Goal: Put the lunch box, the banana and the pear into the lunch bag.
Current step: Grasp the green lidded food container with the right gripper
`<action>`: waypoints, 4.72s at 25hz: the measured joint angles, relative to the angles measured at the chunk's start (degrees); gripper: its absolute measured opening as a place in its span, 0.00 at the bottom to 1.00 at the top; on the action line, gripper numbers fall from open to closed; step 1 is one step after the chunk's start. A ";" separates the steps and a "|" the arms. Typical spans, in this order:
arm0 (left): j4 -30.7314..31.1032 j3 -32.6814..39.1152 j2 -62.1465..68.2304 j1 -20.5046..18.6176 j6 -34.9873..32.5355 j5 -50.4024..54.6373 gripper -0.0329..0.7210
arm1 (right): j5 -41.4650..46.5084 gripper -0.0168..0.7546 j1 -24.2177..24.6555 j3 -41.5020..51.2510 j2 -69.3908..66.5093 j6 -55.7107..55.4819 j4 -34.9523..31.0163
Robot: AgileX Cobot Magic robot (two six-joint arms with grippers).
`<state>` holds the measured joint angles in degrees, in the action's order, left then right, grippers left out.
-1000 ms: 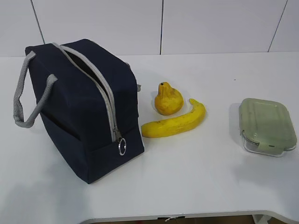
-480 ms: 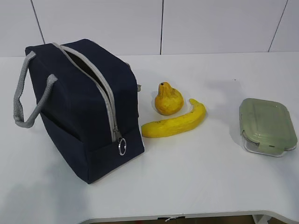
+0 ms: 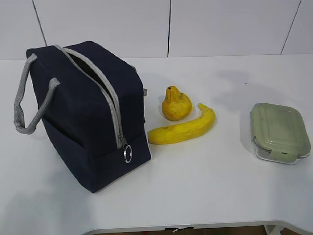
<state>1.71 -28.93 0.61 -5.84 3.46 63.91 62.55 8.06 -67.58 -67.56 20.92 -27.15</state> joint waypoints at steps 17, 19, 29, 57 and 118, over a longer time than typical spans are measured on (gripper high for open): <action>0.00 0.00 0.00 0.00 0.00 0.00 0.36 | 0.14 0.59 16.99 5.44 -10.40 20.75 -21.08; 0.00 0.00 0.00 0.00 0.00 0.00 0.36 | -0.10 0.59 18.54 8.23 -10.73 23.98 -24.17; 0.00 0.00 0.00 0.00 0.00 0.00 0.36 | -4.06 0.59 23.15 18.21 -13.50 34.18 -34.24; 0.00 0.00 0.00 0.00 0.00 -0.10 0.36 | 2.66 0.77 31.11 18.71 -37.13 52.69 -51.38; 0.00 0.00 0.00 0.00 0.00 -0.10 0.36 | 3.20 0.78 29.43 17.21 -49.45 58.99 -60.56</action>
<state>1.71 -28.93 0.61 -5.84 3.46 63.81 65.75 37.49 -50.38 -117.01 79.91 -87.71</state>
